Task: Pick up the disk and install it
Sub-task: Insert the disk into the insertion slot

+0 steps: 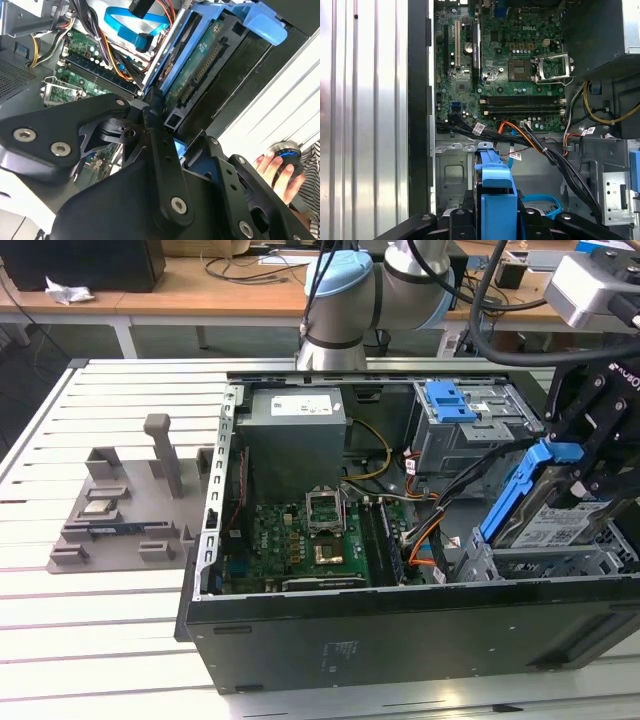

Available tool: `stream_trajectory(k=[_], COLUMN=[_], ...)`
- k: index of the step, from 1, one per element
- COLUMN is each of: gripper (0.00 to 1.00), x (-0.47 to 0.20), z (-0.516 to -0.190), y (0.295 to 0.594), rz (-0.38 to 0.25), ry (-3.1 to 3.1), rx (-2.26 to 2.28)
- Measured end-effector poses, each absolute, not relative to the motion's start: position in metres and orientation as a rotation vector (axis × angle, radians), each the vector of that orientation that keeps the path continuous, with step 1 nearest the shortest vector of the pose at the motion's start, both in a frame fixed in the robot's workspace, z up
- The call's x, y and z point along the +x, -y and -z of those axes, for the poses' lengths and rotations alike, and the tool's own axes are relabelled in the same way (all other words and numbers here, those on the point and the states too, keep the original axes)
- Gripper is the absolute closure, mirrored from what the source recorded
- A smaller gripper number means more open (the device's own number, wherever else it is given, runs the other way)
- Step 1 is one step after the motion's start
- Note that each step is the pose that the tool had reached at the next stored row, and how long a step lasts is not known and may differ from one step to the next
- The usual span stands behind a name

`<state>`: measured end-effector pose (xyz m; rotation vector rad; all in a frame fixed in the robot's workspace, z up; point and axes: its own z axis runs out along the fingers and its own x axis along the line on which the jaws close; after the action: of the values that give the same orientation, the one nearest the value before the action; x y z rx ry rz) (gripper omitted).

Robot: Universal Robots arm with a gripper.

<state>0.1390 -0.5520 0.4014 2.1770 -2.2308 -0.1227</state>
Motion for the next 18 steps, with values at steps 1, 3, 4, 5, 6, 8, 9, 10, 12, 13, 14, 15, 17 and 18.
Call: stream_trajectory(k=[1, 3, 4, 5, 6, 8, 9, 10, 12, 13, 14, 15, 17, 18], gripper=[0.63, 0.56, 0.56, 0.56, 0.56, 0.56, 0.57, 0.64, 0.82, 0.82, 0.88, 0.89, 0.89, 0.89], x=[0.1390, 0.1390, 0.1390, 0.1390, 0.1390, 0.1390, 0.1390, 0.1390, 0.1390, 0.1390, 0.1390, 0.1390, 0.1390, 0.1390], z=[-0.4012, -0.4011, -0.4011, -0.4009, -0.4008, -0.4006, -0.4005, -0.4003, -0.4001, -0.4000, -0.3999, -0.3999, -0.3996, -0.3995], y=[0.5520, 0.5520, 0.5520, 0.5520, 0.5520, 0.5520, 0.5520, 0.5520, 0.5520, 0.5520, 0.5520, 0.5520, 0.5520, 0.5520], rz=[0.123, 0.123, 0.123, 0.123, 0.123, 0.123, 0.123, 0.123, 0.123, 0.123, 0.123, 0.123, 0.123, 0.123], ry=[2.231, 2.231, 2.231, 2.231, 2.231, 2.231, 2.231, 2.231, 2.231, 2.231, 2.231, 2.231, 2.231, 2.231], rx=[2.177, 2.177, 2.177, 2.177, 2.177, 2.177, 2.177, 2.177, 2.177, 2.177, 2.177, 2.177, 2.177, 2.177])
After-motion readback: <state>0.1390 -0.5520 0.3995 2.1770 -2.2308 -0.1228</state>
